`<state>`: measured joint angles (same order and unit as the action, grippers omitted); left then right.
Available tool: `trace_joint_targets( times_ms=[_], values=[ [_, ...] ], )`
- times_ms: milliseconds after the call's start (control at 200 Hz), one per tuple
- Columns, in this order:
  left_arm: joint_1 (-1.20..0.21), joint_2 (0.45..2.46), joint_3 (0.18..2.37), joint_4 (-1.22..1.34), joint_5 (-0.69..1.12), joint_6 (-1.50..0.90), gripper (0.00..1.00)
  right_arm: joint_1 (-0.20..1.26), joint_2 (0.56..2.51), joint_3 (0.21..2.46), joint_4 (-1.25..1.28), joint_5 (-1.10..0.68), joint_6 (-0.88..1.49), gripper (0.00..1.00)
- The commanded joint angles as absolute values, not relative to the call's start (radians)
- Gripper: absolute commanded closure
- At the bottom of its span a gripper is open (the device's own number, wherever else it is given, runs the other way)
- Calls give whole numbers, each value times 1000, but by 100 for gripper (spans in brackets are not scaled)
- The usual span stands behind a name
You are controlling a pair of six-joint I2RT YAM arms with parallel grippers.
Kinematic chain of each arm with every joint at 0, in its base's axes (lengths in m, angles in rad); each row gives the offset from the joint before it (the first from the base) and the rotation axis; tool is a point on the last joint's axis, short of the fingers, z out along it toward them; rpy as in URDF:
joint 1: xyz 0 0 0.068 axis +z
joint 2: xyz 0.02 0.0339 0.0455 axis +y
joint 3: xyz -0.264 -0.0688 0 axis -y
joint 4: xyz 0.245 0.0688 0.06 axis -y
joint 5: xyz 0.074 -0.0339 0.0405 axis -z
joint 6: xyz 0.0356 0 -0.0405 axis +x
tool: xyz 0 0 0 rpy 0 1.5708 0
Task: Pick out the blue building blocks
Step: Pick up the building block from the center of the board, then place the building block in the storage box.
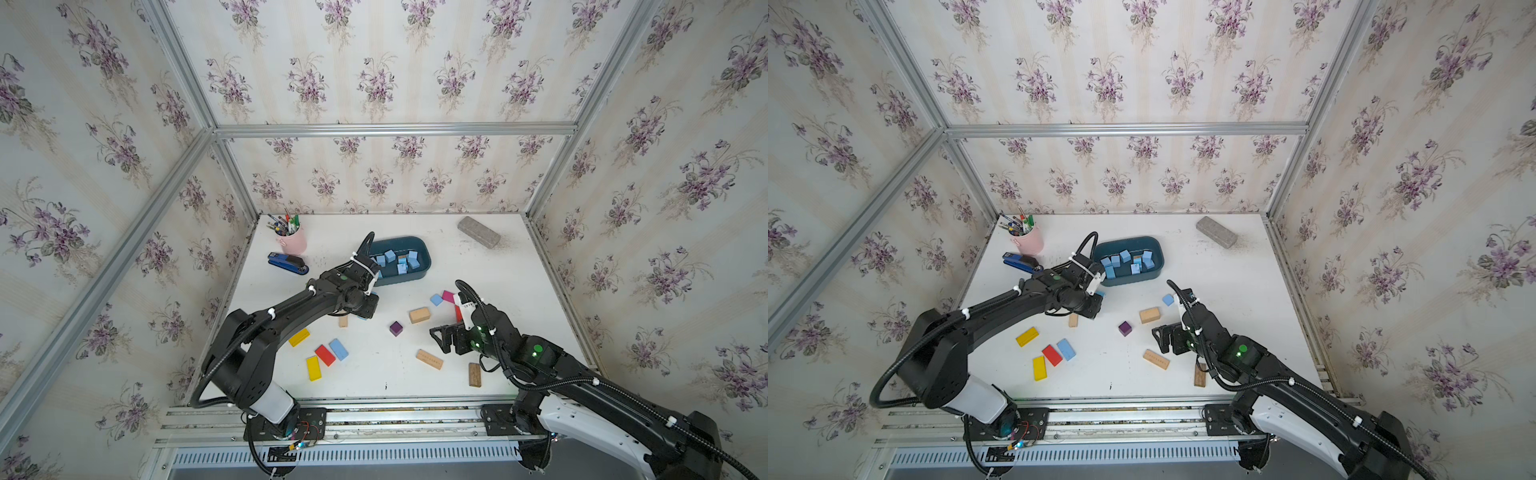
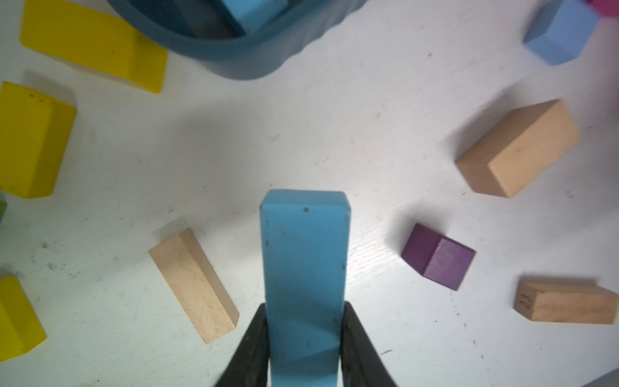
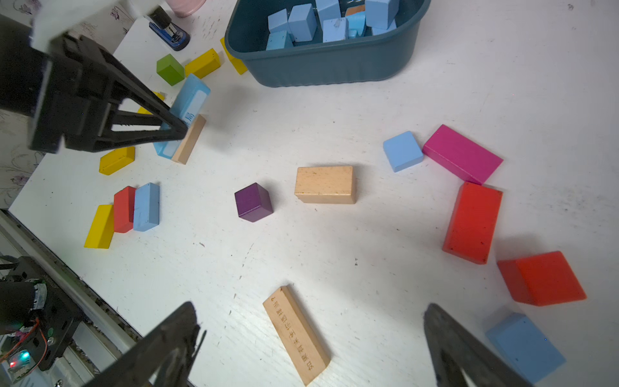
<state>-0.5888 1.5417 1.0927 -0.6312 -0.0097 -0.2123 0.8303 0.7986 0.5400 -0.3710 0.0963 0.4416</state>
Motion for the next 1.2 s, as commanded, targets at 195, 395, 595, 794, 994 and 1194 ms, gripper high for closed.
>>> trace_joint_targets(
  times_ms=[195, 395, 595, 794, 994, 1194],
  values=[
    [-588, 1561, 1275, -577, 0, -368, 93, 830, 792, 543, -351, 104, 441, 0],
    [-588, 1752, 1462, -564, -10, -427, 95, 830, 778, 541, -353, 108, 446, 0],
    [-588, 1943, 1607, -545, -14, -501, 95, 830, 773, 541, -353, 109, 445, 0],
    [-586, 2056, 1690, -538, -75, -533, 94, 830, 776, 542, -354, 105, 445, 0],
    [-574, 2104, 1701, -535, -86, -543, 87, 830, 776, 543, -352, 107, 442, 0],
    [-563, 2104, 1677, -525, -57, -535, 71, 830, 782, 542, -353, 105, 443, 0]
  ],
)
